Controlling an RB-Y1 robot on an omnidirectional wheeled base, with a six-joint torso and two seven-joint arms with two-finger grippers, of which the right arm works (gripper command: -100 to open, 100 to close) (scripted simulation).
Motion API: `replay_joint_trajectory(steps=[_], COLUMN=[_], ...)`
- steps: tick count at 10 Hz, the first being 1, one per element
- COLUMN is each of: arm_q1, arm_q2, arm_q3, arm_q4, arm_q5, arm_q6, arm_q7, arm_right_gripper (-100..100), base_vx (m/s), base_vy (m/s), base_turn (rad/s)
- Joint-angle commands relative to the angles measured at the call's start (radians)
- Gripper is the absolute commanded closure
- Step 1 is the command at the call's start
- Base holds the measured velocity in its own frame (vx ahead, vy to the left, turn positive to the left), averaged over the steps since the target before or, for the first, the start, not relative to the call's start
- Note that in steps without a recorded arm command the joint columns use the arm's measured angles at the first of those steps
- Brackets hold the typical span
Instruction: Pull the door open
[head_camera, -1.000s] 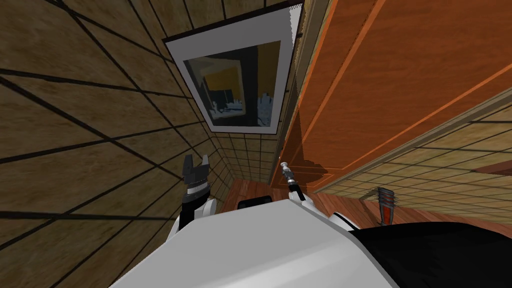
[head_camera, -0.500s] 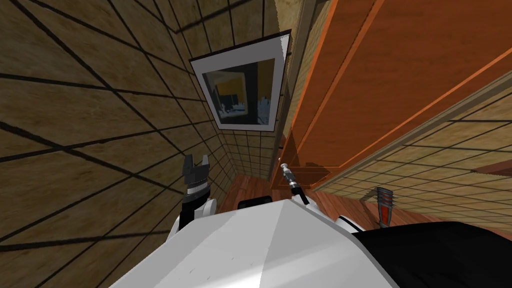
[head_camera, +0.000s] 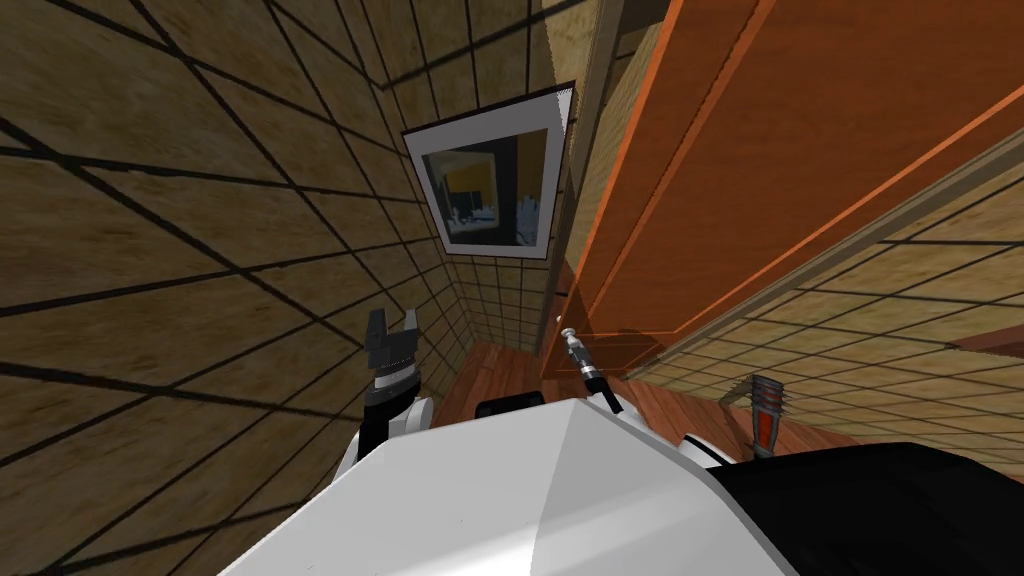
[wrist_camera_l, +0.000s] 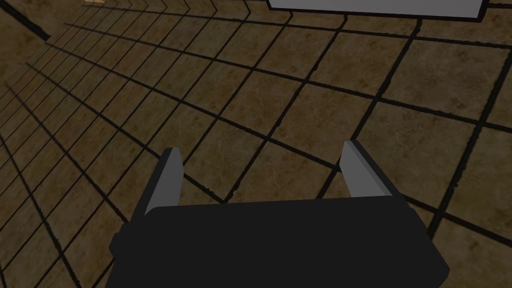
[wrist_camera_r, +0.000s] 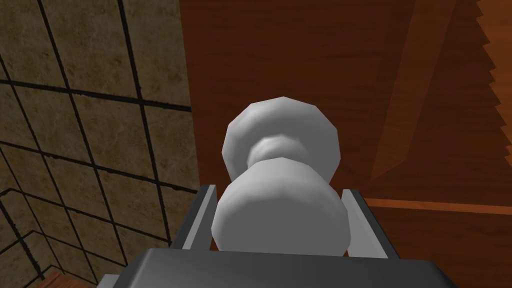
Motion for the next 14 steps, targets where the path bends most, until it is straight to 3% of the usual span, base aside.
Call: replay_joint_trajectory(steps=[1,6,7,8,14], arm_q1=[0.009,0.035,0.035,0.046,0.079], arm_q2=[-0.014,-0.056,-0.052,-0.063,-0.106], arm_q3=[0.020,0.066,0.061,0.077,0.125], arm_q4=[0.007,0.009,0.003,0.013,0.044], arm_q5=[0.007,0.020,0.019,0.026,0.049], arm_q6=[-0.025,-0.078,-0.065,-0.092,-0.188], arm_q7=[-0.021,-0.071,-0.062,-0.080,-0.137], arm_right_gripper=[100,100,100,100,100], base_vx=[-0.244,-0.209,-0.099,-0.158,-0.226], base_vy=[-0.063,-0.048,-0.018,-0.061,-0.070], base_turn=[0.166,0.114,0.023,0.151,0.147])
